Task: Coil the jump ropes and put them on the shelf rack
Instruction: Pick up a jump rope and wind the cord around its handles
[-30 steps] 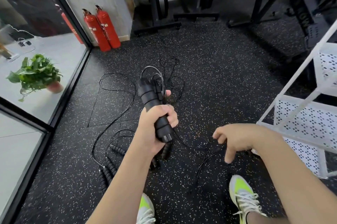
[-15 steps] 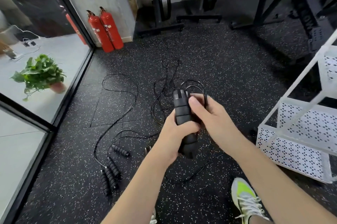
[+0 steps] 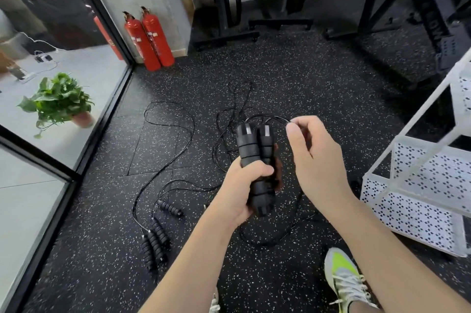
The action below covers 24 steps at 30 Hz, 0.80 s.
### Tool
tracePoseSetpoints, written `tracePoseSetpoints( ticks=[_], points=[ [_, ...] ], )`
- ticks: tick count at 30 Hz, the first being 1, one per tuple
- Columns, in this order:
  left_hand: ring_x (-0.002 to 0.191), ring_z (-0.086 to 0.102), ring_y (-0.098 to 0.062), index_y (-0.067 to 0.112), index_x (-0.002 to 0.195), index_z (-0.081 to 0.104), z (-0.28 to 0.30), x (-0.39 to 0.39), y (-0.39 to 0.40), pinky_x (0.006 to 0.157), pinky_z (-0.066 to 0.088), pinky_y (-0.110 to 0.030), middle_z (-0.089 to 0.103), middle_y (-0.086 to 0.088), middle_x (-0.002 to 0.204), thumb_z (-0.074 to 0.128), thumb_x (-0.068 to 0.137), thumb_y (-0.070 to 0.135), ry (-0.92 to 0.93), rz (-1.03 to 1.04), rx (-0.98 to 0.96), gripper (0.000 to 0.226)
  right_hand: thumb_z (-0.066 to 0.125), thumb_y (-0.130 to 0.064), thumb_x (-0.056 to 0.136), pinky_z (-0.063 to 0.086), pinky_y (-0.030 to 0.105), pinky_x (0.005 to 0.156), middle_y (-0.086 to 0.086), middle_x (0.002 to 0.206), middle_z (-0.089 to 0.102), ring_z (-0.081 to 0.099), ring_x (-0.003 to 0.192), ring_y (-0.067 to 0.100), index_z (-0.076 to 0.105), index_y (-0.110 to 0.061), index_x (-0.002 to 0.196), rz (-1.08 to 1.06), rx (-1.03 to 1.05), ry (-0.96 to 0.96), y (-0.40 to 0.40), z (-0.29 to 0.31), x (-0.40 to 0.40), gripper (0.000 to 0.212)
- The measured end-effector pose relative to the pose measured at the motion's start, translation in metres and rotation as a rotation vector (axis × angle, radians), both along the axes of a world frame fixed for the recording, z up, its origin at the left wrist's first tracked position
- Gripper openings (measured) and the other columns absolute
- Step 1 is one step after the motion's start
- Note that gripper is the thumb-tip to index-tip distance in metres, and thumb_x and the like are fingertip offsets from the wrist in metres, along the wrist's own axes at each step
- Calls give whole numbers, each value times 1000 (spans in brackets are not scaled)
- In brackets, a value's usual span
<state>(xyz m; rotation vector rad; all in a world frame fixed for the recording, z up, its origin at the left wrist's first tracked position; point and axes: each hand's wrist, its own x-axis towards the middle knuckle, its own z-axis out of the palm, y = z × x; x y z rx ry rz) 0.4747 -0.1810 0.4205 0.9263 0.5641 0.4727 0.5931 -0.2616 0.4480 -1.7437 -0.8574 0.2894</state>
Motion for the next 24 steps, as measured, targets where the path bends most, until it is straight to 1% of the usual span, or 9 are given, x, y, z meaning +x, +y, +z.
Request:
tracePoseSetpoints(
  ticks=[3, 5, 8, 13, 15, 18, 19, 21, 24],
  points=[
    [75, 67, -27, 4, 115, 58, 3, -1, -1, 76, 56, -42, 71, -12, 90, 59, 72, 2, -34, -50, -63, 42, 48, -39, 104, 44, 18, 57, -14, 66, 60, 53, 56, 3, 64, -26, 89, 42, 12, 101, 1, 3, -6, 26],
    [80, 66, -30, 4, 119, 55, 2, -4, 2, 86, 51, -50, 70, -15, 94, 58, 73, 2, -26, -115, -92, 46, 48, -38, 105, 41, 24, 46, -7, 58, 51, 44, 48, 8, 64, -16, 81, 101, 26, 258, 1, 5, -6, 36],
    [87, 61, -32, 3, 119, 56, 1, -9, 7, 92, 50, -56, 64, -21, 101, 62, 68, 1, -51, -186, -117, 51, 49, -33, 105, 32, 17, 39, 6, 61, 42, 33, 45, 10, 57, -4, 81, 179, 22, 403, 1, 8, -5, 38],
    [91, 61, -35, 0, 114, 57, 0, -12, 16, 86, 56, -54, 61, -23, 103, 54, 76, -5, -156, -223, -101, 39, 49, -31, 104, 40, 25, 42, 5, 59, 46, 45, 52, 18, 58, -6, 78, 278, -103, 474, -1, 8, -5, 38],
    [83, 59, -34, 0, 107, 57, -1, -11, 15, 81, 55, -48, 59, -23, 96, 58, 74, 1, -113, -174, -65, 34, 49, -30, 105, 39, 25, 40, 6, 55, 48, 47, 50, 21, 58, -4, 76, 315, -119, 492, -2, 11, -7, 40],
    [62, 56, -31, 4, 86, 60, 3, -7, 10, 67, 54, -41, 57, -19, 73, 55, 77, 2, -75, -75, -35, 10, 48, -37, 106, 45, 30, 45, 8, 55, 59, 54, 46, 22, 61, -5, 73, 318, -157, 435, -1, 16, -13, 47],
    [55, 54, -29, 4, 84, 59, 5, -5, 8, 63, 53, -40, 55, -17, 67, 55, 77, 3, -90, -55, -65, 8, 47, -38, 106, 47, 30, 47, 8, 57, 63, 58, 47, 23, 62, -6, 74, 314, -178, 406, -2, 18, -15, 48],
    [52, 54, -28, 5, 99, 61, 6, -3, 10, 60, 51, -37, 55, -15, 68, 59, 74, 10, -106, 26, -158, 26, 45, -38, 106, 50, 28, 50, 9, 60, 68, 64, 49, 24, 64, -8, 75, 334, -236, 355, -3, 20, -20, 47],
    [73, 63, -24, 9, 125, 63, 4, -3, 23, 69, 54, -35, 66, -9, 93, 57, 71, 9, -181, 196, -259, 54, 42, -42, 106, 53, 31, 54, 6, 60, 69, 65, 48, 20, 63, -13, 75, 344, -340, 222, -6, 20, -27, 47]
  ],
)
